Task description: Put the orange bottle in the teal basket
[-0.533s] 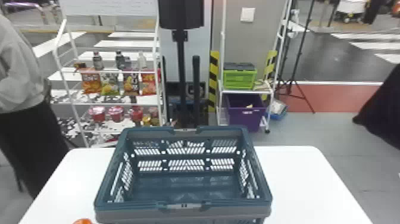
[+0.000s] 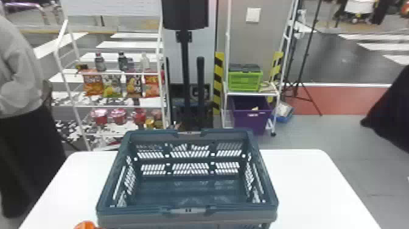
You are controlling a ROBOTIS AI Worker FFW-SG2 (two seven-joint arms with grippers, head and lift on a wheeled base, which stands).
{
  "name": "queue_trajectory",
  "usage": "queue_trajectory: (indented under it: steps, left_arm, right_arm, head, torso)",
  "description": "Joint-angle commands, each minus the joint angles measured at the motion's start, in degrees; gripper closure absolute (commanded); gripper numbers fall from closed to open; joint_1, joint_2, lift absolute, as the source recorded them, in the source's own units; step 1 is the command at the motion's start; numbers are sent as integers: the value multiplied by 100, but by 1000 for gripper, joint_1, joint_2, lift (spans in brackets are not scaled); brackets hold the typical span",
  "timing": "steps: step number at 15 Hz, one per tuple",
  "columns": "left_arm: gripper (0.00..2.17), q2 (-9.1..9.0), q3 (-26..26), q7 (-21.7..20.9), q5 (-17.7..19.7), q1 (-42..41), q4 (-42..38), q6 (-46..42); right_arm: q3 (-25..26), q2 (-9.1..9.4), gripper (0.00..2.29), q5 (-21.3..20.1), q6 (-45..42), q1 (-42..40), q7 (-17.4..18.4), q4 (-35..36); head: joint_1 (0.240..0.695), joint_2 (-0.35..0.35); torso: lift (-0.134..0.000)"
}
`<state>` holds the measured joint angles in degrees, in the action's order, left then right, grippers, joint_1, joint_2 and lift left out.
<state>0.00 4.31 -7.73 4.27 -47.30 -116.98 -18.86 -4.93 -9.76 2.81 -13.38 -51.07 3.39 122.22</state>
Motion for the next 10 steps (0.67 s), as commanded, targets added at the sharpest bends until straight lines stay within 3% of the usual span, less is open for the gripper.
queue_trajectory:
  steps: [1,7,10]
  left_arm:
    - [674,-15,0,0,-5,10,-35,36]
    - [674,-15,97,-9,-348,-43,-1319,950]
    - [670,-15,237,-229,-542,230,-1951,2111]
  right_arm:
    - [1,0,127,0,16,27,4,-14]
    - [9,9,127,26,69,97,4,-137]
    - [9,18,127,18,157,150,4,-199]
  head:
    - [499,0]
    - [499,0]
    - [499,0]
  torso:
    - [0]
    - [0]
    - [0]
